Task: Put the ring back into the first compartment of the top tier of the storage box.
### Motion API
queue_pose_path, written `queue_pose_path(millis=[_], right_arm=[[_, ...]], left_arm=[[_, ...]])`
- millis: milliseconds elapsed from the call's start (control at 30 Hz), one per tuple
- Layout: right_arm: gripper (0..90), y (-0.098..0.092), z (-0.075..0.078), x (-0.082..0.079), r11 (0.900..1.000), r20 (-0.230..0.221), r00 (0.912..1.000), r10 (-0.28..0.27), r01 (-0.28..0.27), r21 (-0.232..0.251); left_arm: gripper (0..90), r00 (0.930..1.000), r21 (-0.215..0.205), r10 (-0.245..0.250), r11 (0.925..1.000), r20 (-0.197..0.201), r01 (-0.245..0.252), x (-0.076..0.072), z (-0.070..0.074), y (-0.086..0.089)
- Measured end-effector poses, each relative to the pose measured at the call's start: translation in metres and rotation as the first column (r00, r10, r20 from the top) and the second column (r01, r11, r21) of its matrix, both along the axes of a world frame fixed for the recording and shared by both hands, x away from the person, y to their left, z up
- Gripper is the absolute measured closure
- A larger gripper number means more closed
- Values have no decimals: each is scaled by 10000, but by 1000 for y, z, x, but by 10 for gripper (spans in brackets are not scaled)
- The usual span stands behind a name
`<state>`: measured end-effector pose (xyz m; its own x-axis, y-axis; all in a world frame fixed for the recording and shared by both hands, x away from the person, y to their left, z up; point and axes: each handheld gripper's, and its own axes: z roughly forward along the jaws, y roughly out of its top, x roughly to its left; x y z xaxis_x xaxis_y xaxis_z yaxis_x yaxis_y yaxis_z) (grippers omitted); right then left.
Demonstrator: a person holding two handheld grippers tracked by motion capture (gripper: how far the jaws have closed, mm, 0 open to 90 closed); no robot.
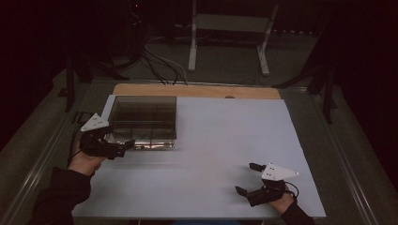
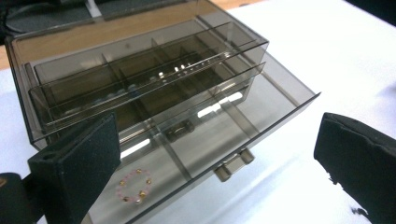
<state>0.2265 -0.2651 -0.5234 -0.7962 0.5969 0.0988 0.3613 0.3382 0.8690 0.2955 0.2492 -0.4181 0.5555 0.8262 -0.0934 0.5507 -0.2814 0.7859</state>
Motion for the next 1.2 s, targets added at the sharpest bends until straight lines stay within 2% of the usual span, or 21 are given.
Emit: queue_pose_path(millis=[233, 533, 600, 1067, 1200], right_arm=[[0, 0, 0, 0, 10000, 10, 10000, -1, 1, 10], [0, 0, 0, 0, 10000, 11, 10000, 7, -7, 7], [0, 0, 0, 0, 10000, 5, 10000, 11, -11, 4], [0, 0, 0, 0, 10000, -8, 10000, 34, -34, 4], [0, 0, 0, 0, 10000, 3, 10000, 31, -31, 2]], left_arm=[[9, 9997, 275, -103, 9996, 242, 96, -14, -5, -8], [9, 9998, 464, -121, 9989, 178, 113, -25, -19, -15], [9, 9998, 747, -82, 9972, 171, 69, -28, -23, -18], [10, 9998, 609, -122, 9981, -171, 132, -38, -47, -27], [10, 9997, 591, 0, 9983, -250, 15, -40, -54, -31]])
